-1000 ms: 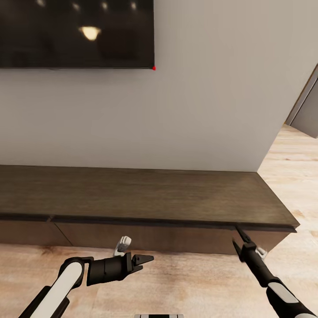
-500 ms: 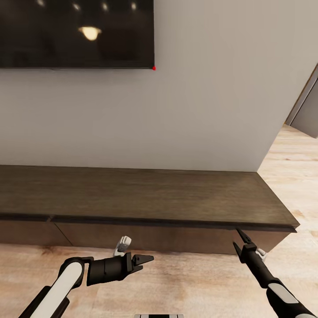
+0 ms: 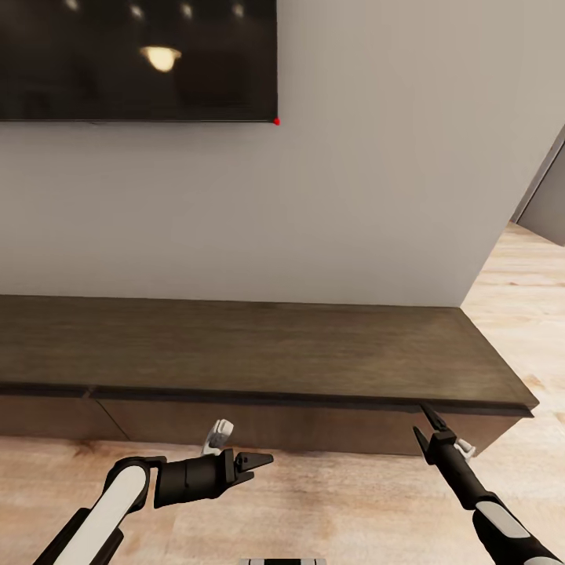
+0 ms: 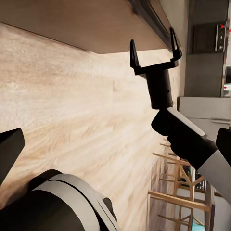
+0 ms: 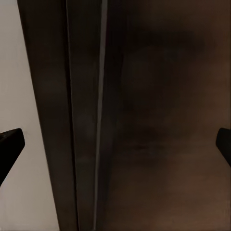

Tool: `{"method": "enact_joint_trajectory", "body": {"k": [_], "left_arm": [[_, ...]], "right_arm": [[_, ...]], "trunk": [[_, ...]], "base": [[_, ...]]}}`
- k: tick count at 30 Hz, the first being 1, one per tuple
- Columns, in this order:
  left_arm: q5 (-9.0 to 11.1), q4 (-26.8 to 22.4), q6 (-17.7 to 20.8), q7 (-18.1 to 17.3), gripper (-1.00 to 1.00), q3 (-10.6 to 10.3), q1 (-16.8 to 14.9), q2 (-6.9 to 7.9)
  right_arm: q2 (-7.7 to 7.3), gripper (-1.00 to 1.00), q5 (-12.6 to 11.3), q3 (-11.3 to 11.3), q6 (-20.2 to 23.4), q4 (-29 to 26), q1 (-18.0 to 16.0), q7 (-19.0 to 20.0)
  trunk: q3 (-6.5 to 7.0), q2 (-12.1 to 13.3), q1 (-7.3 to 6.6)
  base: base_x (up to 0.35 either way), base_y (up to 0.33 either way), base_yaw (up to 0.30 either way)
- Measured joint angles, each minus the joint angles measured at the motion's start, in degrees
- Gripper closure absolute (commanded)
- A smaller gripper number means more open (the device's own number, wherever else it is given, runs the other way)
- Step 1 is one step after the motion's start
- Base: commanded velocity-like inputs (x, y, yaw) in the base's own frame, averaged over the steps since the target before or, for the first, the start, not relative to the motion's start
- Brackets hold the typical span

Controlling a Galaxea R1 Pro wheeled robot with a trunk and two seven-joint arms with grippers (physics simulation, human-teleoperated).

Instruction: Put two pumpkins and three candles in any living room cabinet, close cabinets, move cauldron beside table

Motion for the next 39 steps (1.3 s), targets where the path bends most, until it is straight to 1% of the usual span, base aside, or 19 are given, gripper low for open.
{"method": "enact_joint_trajectory", "body": {"k": [9, 39], "left_arm": [[0.0, -0.01, 0.01, 0.0, -1.0, -0.22, 0.0, -0.03], [0.0, -0.06, -0.01, -0.01, -1.0, -0.44, 0.0, 0.0]], "right_arm": [[-0.01, -1.0, 0.03, 0.07, 0.23, -0.01, 0.04, 0.76], [0.05, -1.0, 0.26, 0.16, 0.23, -0.01, 0.02, 0.72]], "trunk": [[0.0, 0.0, 0.0], [0.0, 0.0, 0.0]], "base": [[0.026, 0.01, 0.0], [0.018, 0.006, 0.0]]}}
